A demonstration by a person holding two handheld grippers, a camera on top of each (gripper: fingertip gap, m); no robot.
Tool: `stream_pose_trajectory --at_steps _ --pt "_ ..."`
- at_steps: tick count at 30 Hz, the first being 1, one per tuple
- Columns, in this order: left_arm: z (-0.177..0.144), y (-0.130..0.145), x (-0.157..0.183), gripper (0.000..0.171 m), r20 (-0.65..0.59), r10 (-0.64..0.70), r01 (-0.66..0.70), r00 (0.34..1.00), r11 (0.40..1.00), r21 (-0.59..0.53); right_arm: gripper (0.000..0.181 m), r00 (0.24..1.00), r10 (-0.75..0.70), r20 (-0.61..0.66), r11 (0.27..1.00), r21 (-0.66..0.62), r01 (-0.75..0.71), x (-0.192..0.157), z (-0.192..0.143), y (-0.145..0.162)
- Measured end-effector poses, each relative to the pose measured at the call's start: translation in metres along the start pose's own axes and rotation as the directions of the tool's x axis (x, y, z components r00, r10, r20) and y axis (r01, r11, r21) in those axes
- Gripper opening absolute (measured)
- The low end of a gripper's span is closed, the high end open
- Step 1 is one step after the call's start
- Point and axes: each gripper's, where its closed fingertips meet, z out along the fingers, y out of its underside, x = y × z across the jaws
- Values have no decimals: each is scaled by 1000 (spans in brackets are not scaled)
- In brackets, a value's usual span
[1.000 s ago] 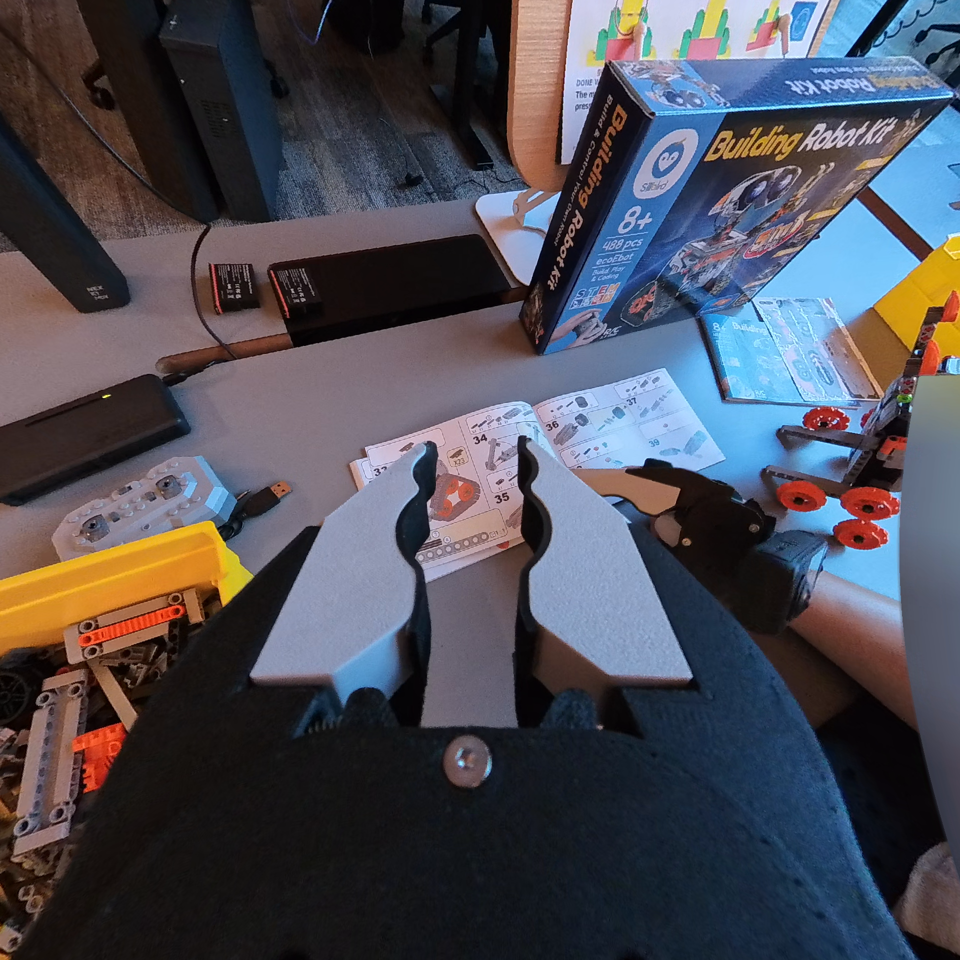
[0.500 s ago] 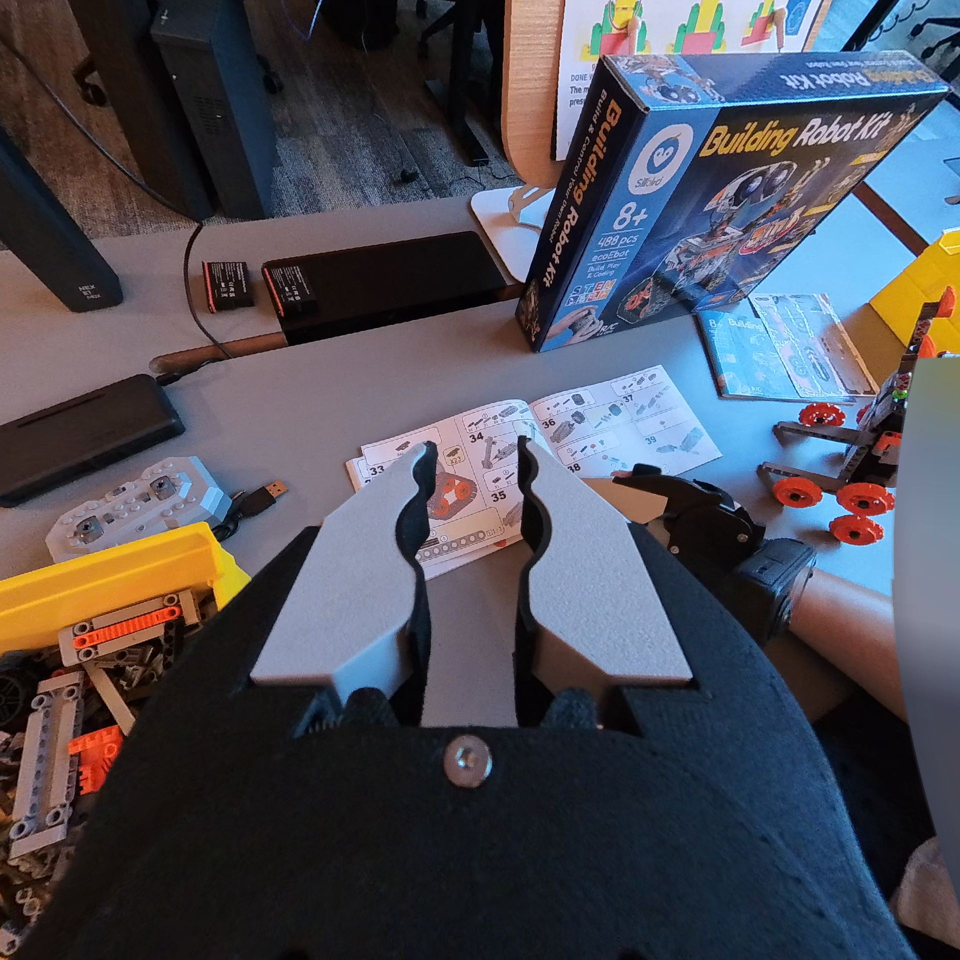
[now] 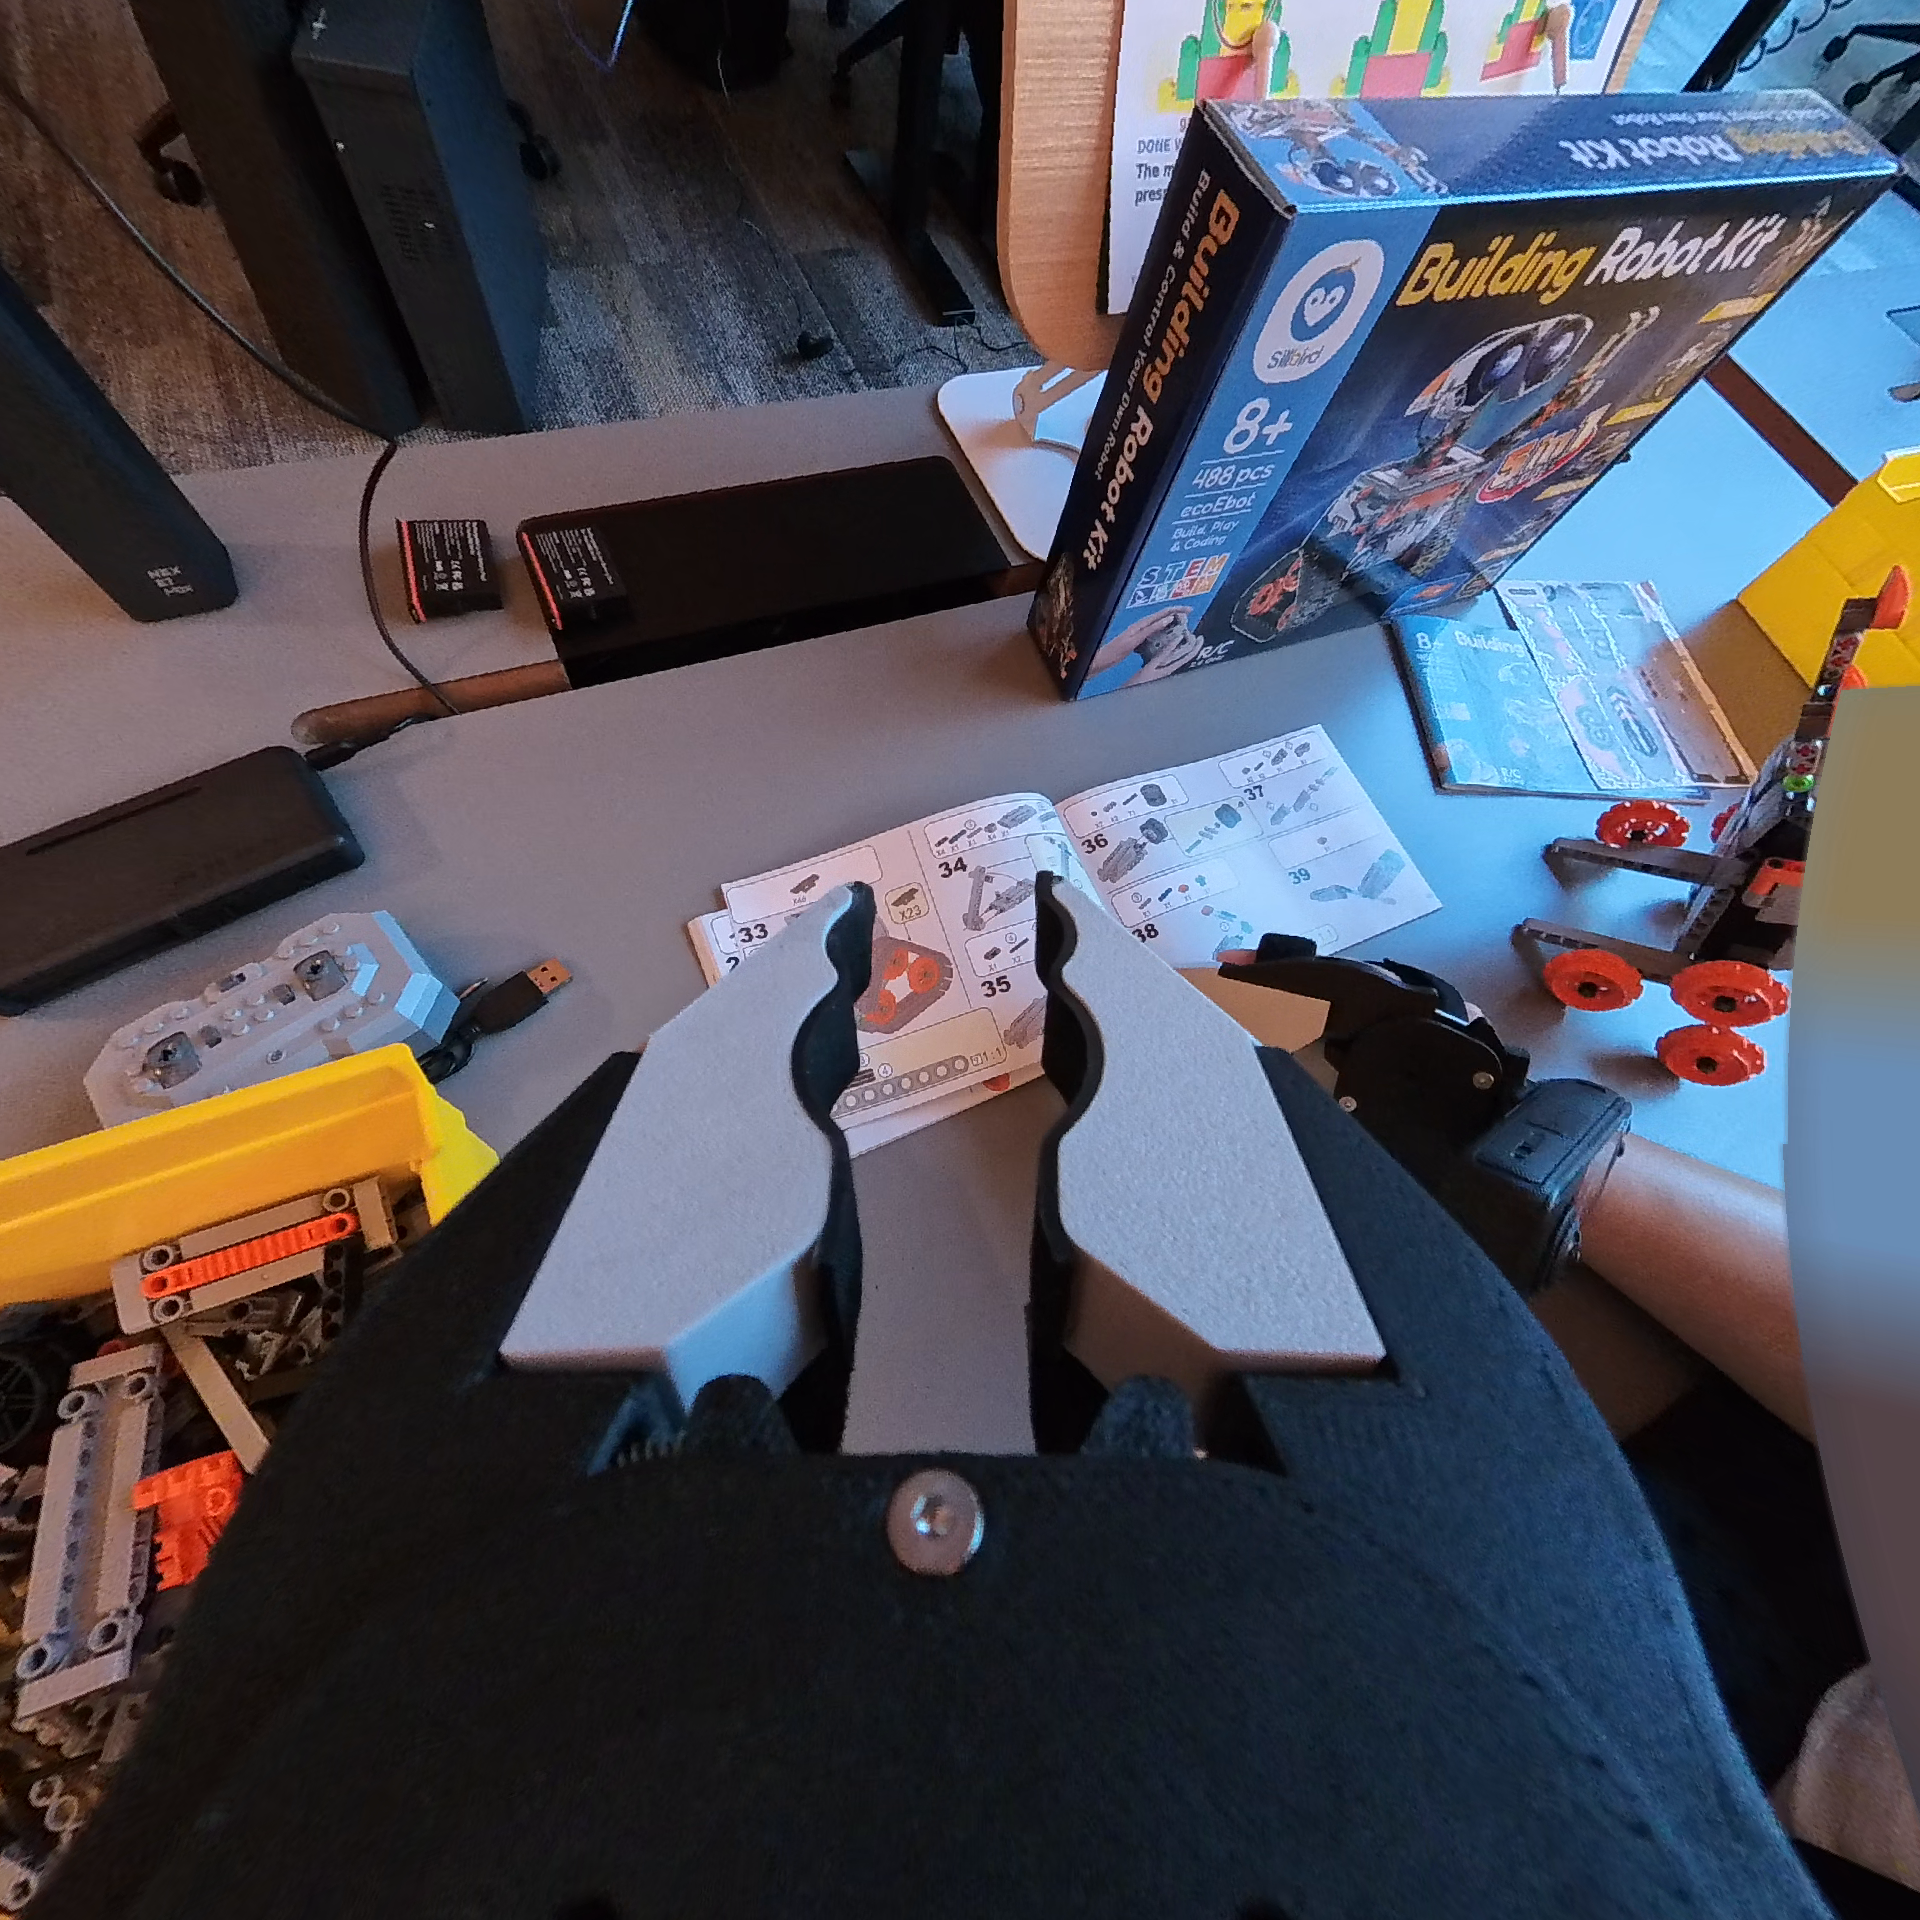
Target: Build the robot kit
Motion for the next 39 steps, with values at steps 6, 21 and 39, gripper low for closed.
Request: stream_pose_trajectory --at_steps 6,21,39 --pt "0 0 0 30 0 -1 1 1000 1000 -1 26 1000 -7 -1 1000 -1 7 0 -1 0" --pt "3 3 2 30 -5 3 -3 1000 1000 -20 16 999 -34 -16 999 -16 34 4 -4 3" --pt "115 26 -8 45 -351 -217 215 911 976 -46 13 995 19 -100 998 -62 -25 28 -29 13"
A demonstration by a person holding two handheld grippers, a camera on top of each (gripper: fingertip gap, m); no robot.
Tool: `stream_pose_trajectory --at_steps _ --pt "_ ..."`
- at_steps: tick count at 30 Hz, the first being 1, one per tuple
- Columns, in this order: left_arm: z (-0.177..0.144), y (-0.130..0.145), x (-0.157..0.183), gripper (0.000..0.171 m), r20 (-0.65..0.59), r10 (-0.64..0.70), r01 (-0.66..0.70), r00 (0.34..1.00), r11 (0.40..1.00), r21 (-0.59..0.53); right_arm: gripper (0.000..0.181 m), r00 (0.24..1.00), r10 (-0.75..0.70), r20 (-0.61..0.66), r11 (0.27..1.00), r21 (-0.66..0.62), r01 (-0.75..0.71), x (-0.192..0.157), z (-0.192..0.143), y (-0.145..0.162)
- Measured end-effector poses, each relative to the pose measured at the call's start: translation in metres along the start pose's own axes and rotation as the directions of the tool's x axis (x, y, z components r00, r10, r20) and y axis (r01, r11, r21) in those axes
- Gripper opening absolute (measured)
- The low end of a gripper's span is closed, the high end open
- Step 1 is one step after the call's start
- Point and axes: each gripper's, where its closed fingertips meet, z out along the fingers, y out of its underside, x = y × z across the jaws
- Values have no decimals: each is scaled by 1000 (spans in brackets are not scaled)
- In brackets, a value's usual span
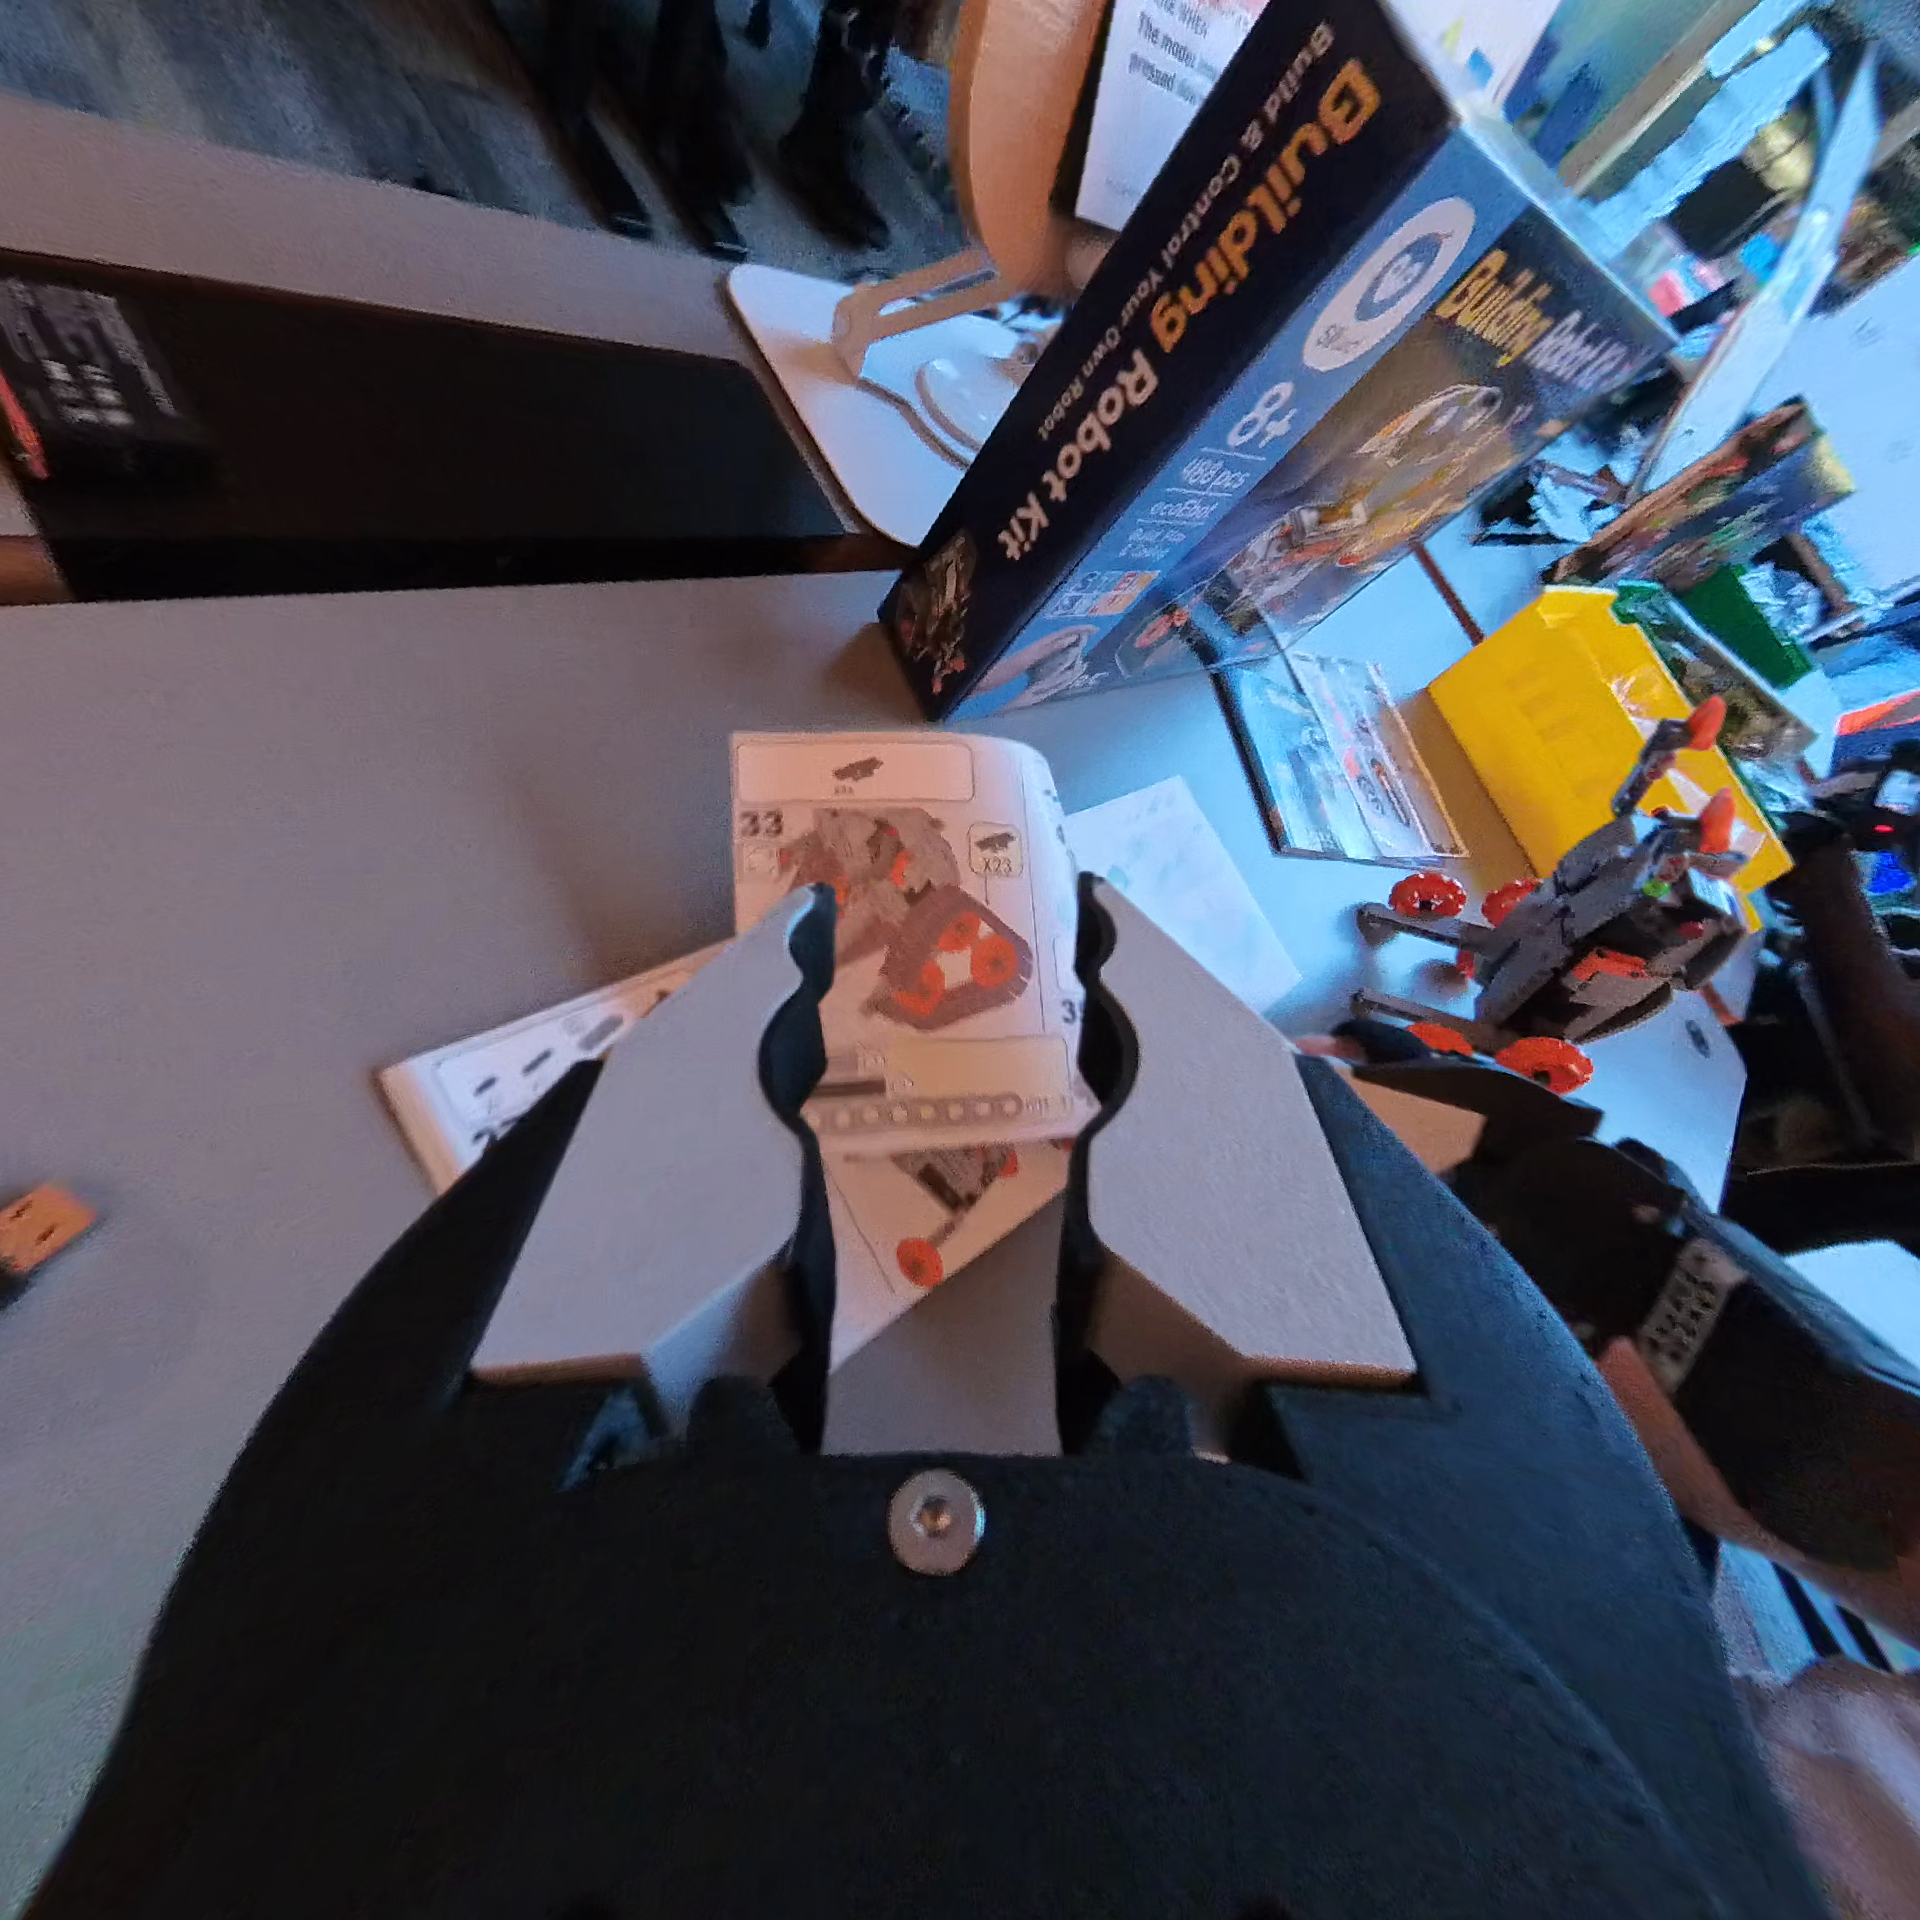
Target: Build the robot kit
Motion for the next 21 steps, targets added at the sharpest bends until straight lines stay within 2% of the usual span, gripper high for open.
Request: stream_pose_trajectory --at_steps 3,6,10,15,18,21 --pt "27 13 -8 54 -92 -29 30 995 1000 1 12 1000 13 -2 1000 -26 -13 0 -4 7" --pt "42 32 -20 57 -129 -128 121 983 991 -58 12 999 35 -9 998 -43 -35 3 -9 13" --pt "44 35 -19 59 -194 -205 195 959 978 -71 12 999 53 -14 997 -50 -53 4 -15 19" --pt "43 36 -17 61 -209 -209 196 955 977 -78 12 997 72 -25 996 -57 -73 9 -21 23" --pt "40 31 0 55 -333 -270 257 904 963 -84 12 997 71 -29 995 -64 -73 10 -23 27" --pt "43 39 4 41 -336 -278 245 900 960 -137 12 996 80 -26 994 -74 -82 10 -26 31"
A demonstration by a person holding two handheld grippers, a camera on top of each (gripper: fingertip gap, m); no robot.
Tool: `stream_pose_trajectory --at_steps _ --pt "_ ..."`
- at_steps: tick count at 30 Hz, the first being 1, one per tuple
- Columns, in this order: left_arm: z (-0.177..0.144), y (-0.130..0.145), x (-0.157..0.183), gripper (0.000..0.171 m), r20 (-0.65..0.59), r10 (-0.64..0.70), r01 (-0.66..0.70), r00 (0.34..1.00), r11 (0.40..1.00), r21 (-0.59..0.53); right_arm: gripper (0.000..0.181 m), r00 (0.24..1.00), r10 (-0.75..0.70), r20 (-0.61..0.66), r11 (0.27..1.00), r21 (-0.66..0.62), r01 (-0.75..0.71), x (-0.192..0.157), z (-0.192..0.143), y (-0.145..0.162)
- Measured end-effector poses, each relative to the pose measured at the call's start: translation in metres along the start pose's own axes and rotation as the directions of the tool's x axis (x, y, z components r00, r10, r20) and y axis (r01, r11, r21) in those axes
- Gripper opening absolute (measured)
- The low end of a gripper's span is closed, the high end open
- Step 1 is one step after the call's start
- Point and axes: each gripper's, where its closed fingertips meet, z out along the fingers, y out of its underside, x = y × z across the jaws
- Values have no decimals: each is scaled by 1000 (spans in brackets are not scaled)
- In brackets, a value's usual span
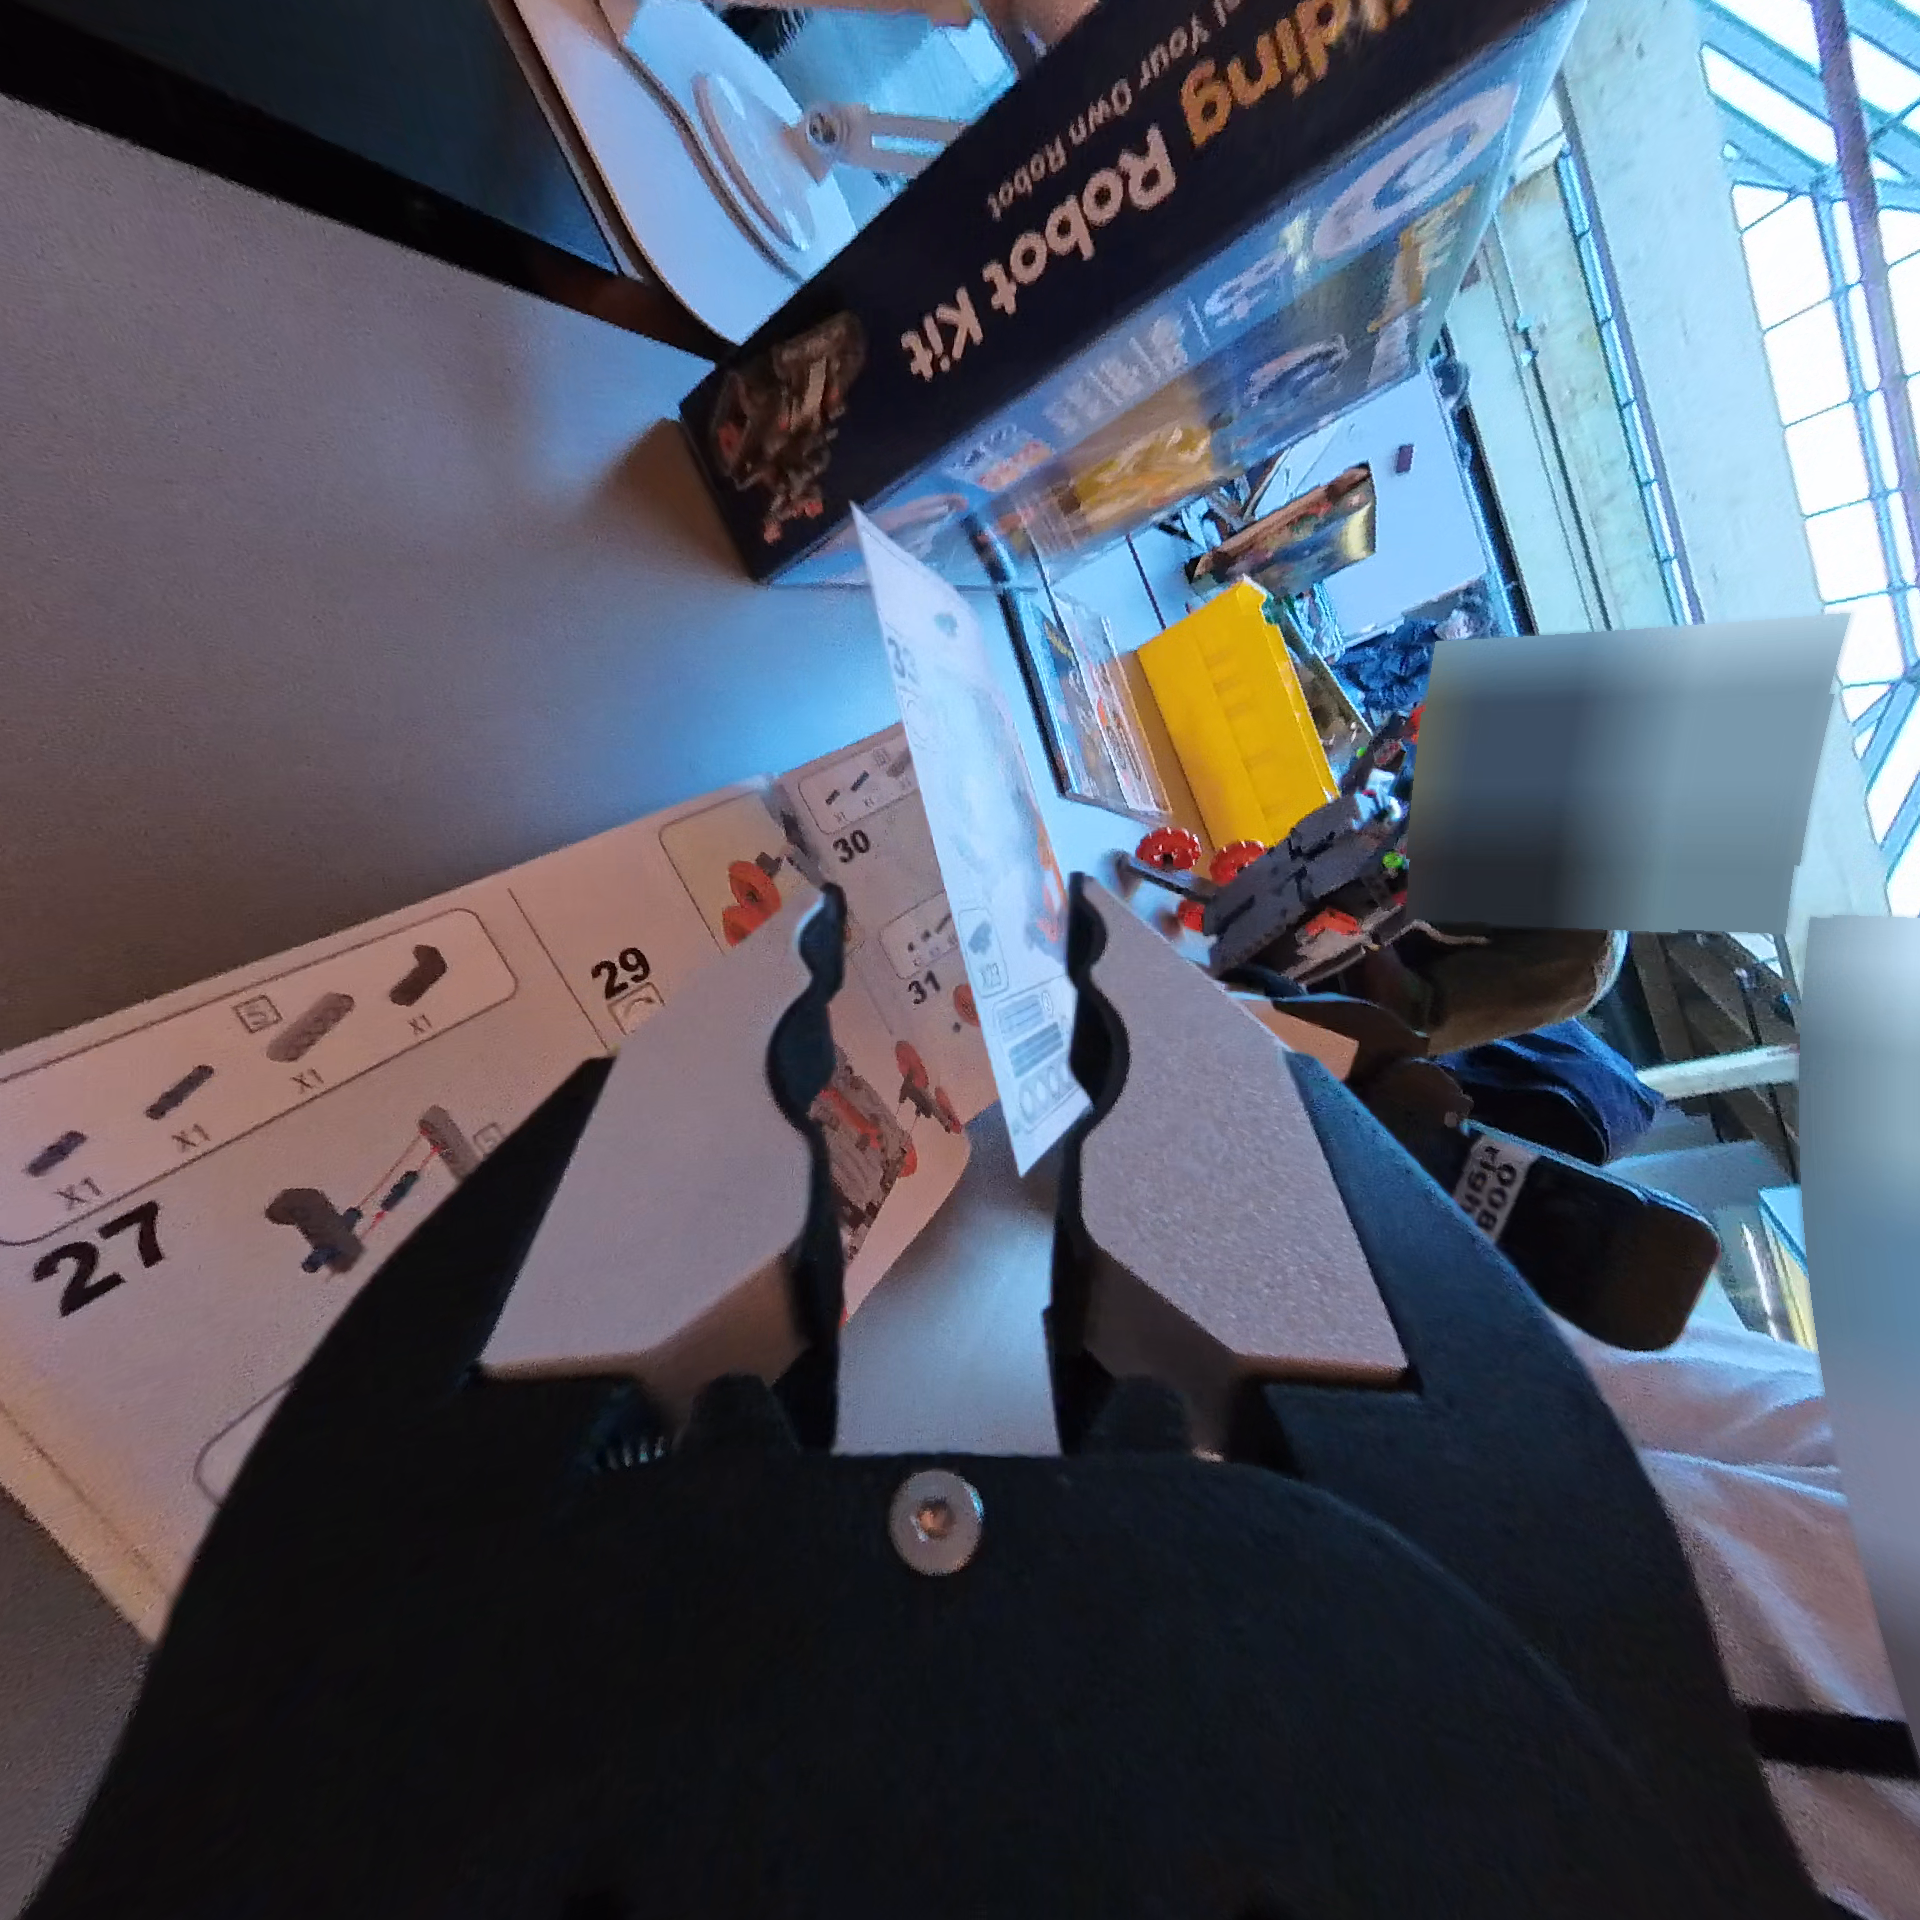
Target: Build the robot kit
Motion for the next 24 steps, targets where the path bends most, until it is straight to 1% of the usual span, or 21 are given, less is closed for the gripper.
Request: stream_pose_trajectory --at_steps 1,2,4,7,8,9,12,14,16,17,19,22,24 --pt "2 3 2 32 -14 -2 1 1000 1000 -17 12 1000 4 4 1000 -4 -4 0 -1 2" --pt "4 5 6 28 -32 -6 5 999 999 -33 12 1000 8 7 1000 -7 -8 -1 -1 3" --pt "8 12 14 0 -72 6 -11 997 997 -78 13 1000 15 15 1000 -10 -15 -1 -4 5" --pt "14 15 15 0 -56 19 -24 998 994 -102 32 995 82 61 995 -53 -79 -7 -10 16" --pt "15 16 17 0 -60 20 -26 998 993 -111 44 990 123 63 990 -72 -118 -7 -12 21" --pt "16 17 18 0 -62 18 -25 998 993 -117 51 985 162 65 985 -73 -157 -7 -16 24" --pt "20 17 22 0 -75 -1 -8 997 993 -120 59 958 282 60 959 -24 -281 0 -28 21" --pt "22 17 27 0 -89 -8 -3 996 993 -122 62 946 319 55 948 -7 -319 5 -28 18" --pt "24 16 32 0 -95 -15 4 995 993 -119 68 949 316 12 949 -13 -316 12 -25 21" --pt "26 14 36 0 -103 -18 6 995 994 -112 68 951 308 -20 951 -20 -309 17 -23 23" --pt "29 12 44 6 -115 -16 3 993 994 -105 67 952 299 -64 953 -20 -301 24 -18 25" --pt "37 14 52 9 -101 21 -33 995 992 -126 65 940 334 -68 943 15 -334 27 -12 19" --pt "44 17 62 12 -119 34 -51 992 988 -144 61 933 354 -56 935 11 -354 25 -9 17"
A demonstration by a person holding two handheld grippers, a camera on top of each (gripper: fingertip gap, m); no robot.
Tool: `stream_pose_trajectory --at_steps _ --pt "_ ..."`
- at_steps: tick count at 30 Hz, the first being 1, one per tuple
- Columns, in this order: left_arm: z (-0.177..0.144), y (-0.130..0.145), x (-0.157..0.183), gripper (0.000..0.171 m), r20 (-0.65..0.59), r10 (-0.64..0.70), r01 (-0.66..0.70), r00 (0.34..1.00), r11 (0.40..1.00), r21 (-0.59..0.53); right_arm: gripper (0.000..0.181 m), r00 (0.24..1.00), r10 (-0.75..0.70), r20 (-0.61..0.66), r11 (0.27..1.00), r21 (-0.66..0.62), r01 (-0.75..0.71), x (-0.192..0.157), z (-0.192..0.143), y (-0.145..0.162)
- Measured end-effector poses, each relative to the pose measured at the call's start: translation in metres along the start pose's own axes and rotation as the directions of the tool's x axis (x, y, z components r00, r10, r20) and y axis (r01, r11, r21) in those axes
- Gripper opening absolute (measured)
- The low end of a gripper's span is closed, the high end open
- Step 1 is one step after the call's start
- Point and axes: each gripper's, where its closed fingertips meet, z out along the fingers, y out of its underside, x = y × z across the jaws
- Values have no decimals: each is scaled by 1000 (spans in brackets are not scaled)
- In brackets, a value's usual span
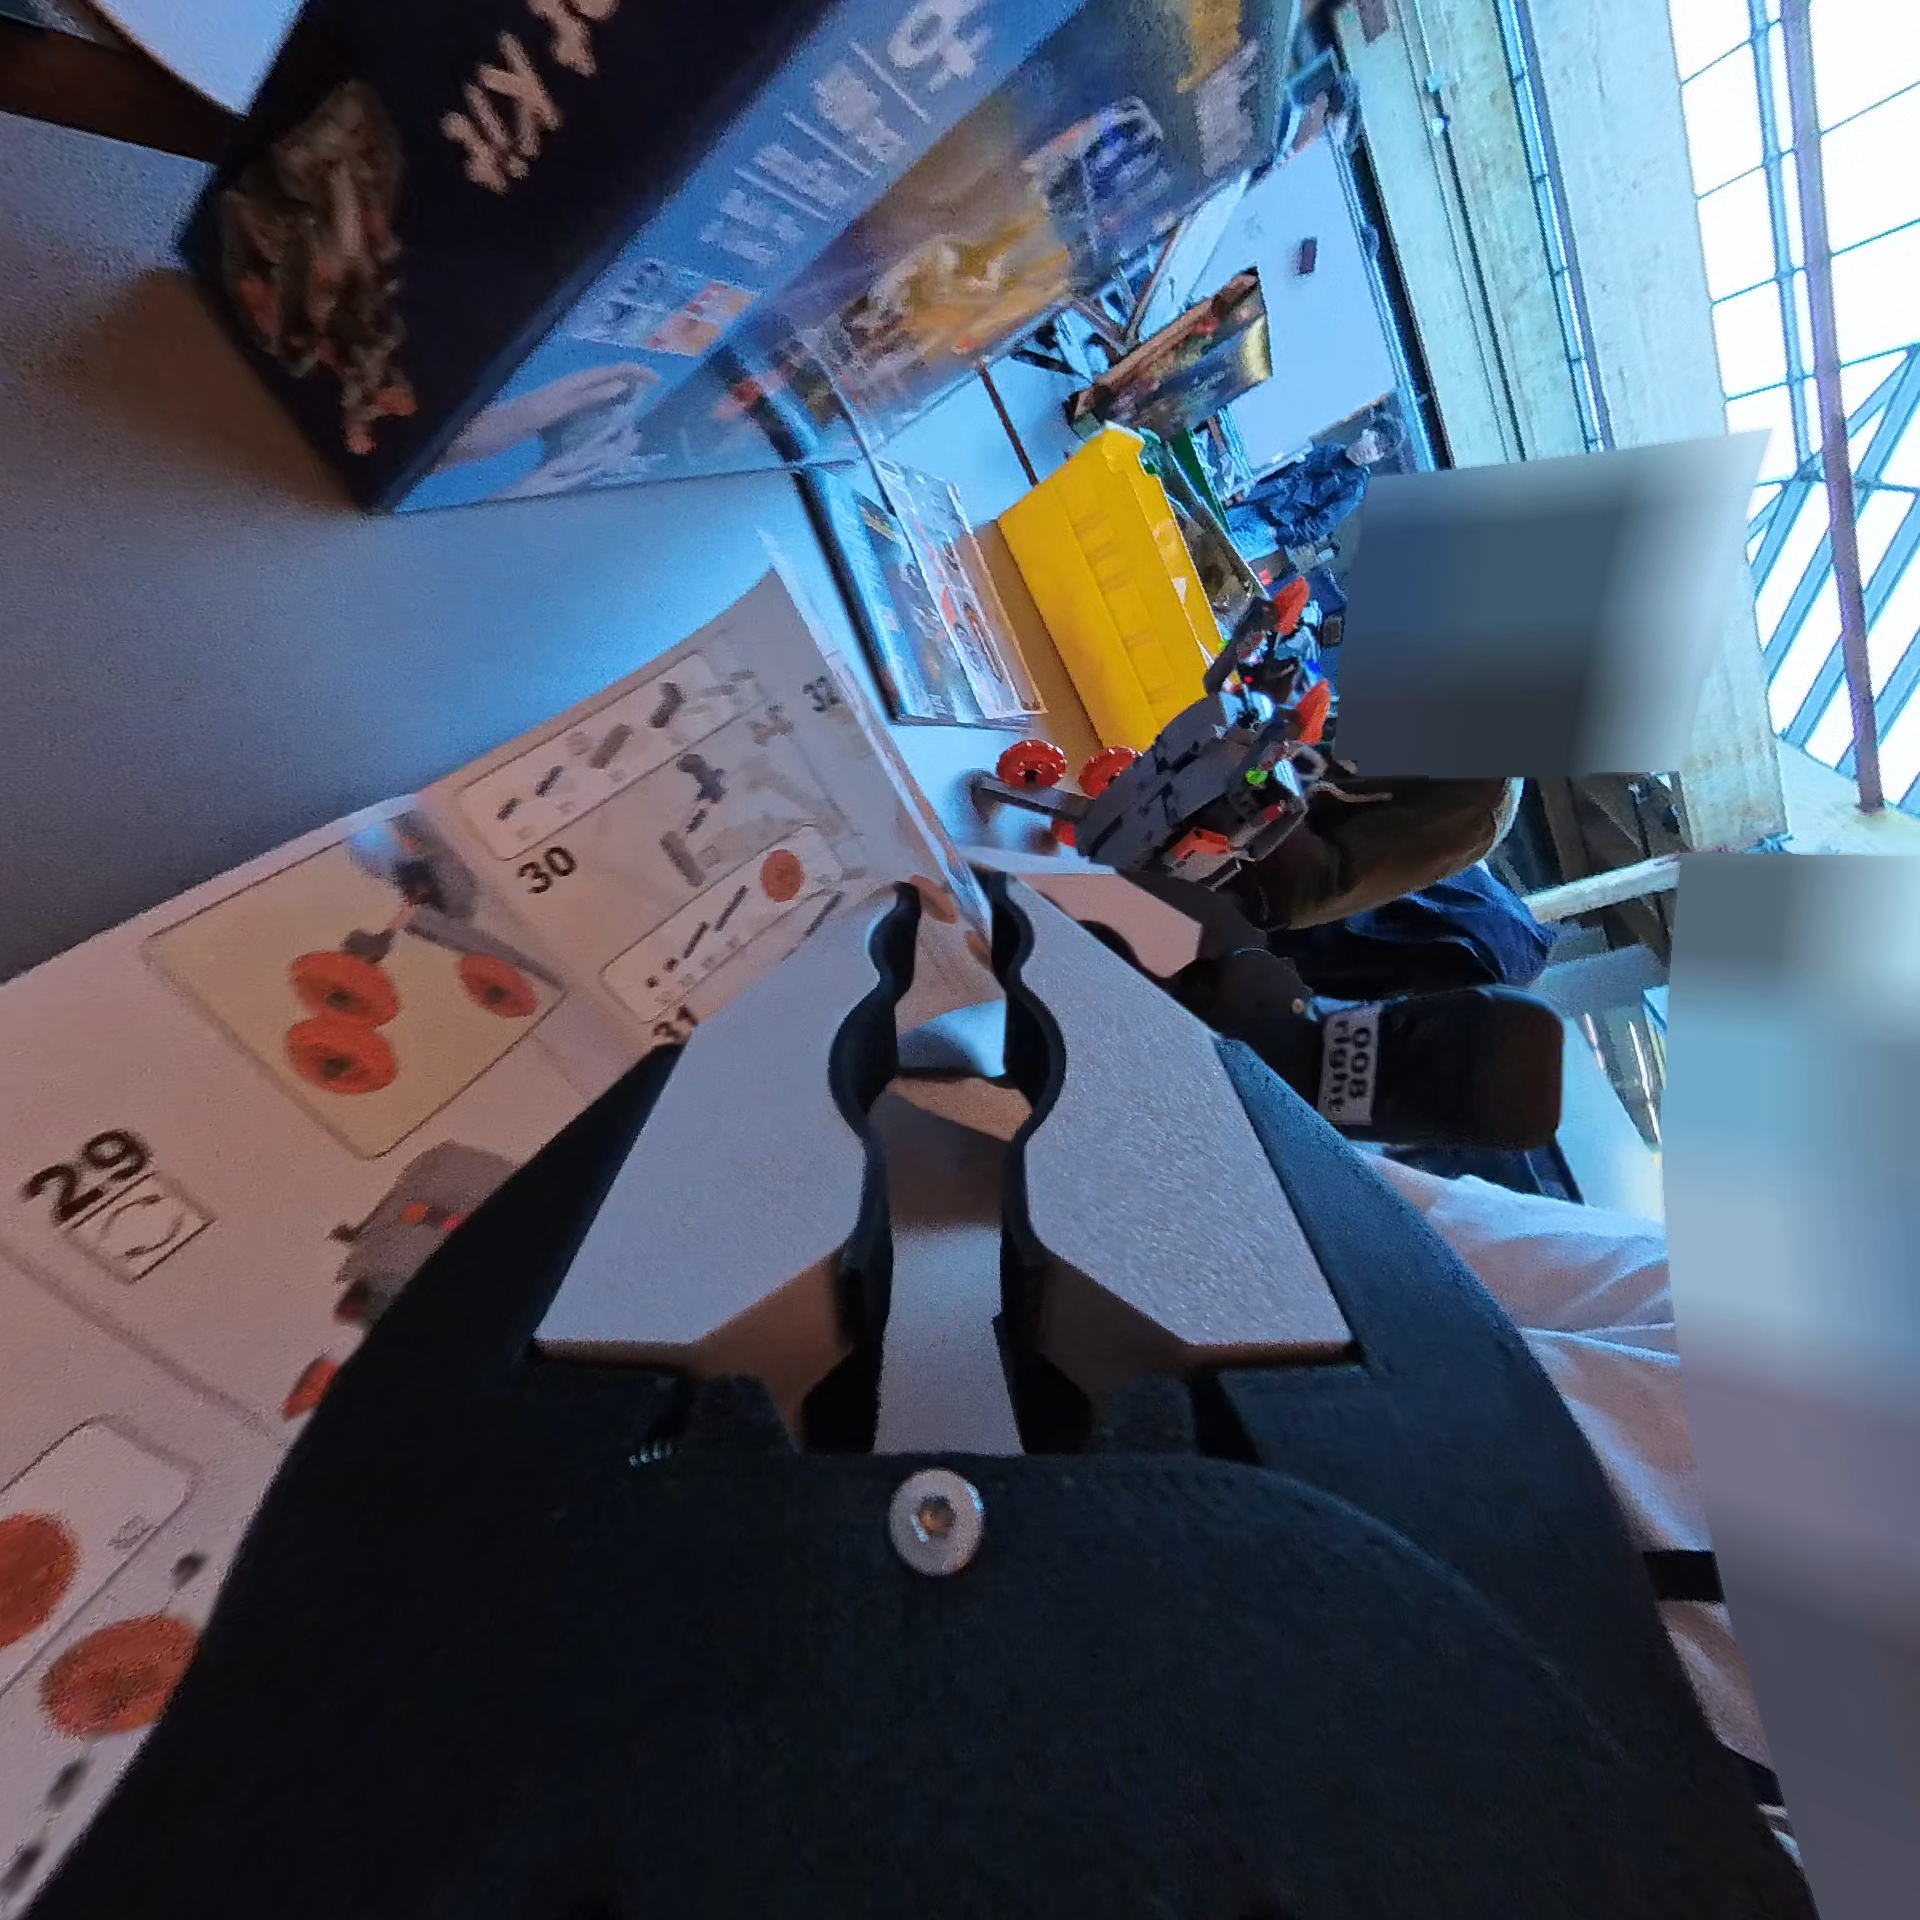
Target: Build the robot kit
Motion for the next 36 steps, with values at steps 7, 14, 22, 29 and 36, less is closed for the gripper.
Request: stream_pose_trajectory --at_steps 7,14,22,29,36 --pt "10 -9 33 37 -66 37 -36 997 999 21 53 981 193 26 980 -57 -191 10 1 18" --pt "-1 -17 50 38 -43 100 -98 994 994 57 53 926 373 58 927 -68 -369 16 -2 26" --pt "-12 -20 54 36 21 138 -139 990 988 69 48 795 603 57 796 -91 -598 32 -12 43" --pt "-17 -22 51 35 69 145 -150 987 986 74 40 759 648 67 762 -84 -643 38 -12 45" --pt "-15 -21 52 35 107 170 -177 980 983 54 38 827 561 38 825 -106 -555 36 -11 47"
